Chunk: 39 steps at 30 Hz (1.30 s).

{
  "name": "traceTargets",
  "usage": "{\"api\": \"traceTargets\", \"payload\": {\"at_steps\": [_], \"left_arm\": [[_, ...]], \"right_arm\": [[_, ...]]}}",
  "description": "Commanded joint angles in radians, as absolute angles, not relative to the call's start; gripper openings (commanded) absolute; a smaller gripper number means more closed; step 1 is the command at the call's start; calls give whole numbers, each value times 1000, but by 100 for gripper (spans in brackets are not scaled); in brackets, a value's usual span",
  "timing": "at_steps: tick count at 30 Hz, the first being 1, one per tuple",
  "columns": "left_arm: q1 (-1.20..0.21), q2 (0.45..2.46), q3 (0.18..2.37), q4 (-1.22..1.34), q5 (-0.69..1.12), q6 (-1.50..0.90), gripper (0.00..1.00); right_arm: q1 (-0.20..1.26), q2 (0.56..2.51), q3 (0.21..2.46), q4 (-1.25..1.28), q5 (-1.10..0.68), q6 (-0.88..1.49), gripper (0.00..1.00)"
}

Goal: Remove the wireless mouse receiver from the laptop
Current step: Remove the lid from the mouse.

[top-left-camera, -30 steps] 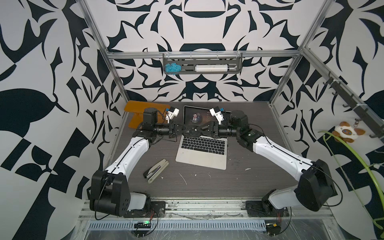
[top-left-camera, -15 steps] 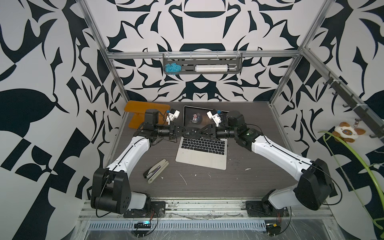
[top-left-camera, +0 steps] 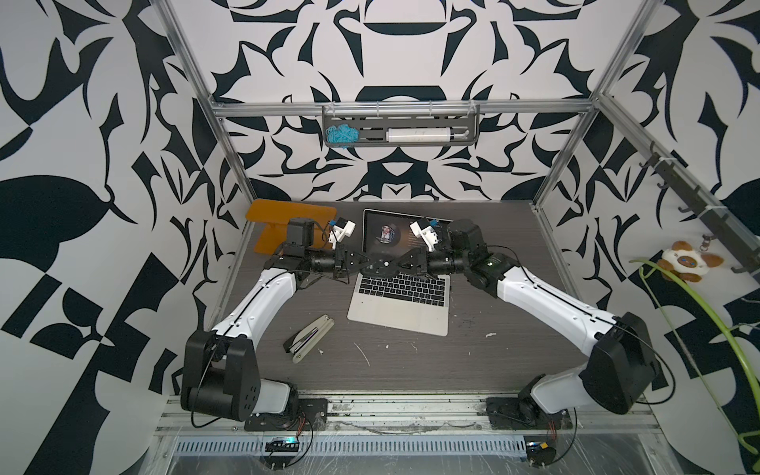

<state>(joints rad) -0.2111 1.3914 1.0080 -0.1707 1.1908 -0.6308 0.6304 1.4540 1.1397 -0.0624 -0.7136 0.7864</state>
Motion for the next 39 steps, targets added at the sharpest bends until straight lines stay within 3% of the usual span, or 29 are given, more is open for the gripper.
{"api": "traceTargets", "payload": {"at_steps": [1,8,18,39], "left_arm": [[-217,1392,1037,-203,1223,-614,0],[-215,1394,1042,-214,1222,-607,0],[-207,1423,1063,-262,1198,-565,0],[-160,1452,1022,-250,1228,-541,0]], "right_arm": [[639,1432,1164,-24,-707,759,25],[639,1422,1152,6,-707,776,10],[638,1411,1120,52,-706,795,0],[638,1387,1024,251,-734,875,0]]}}
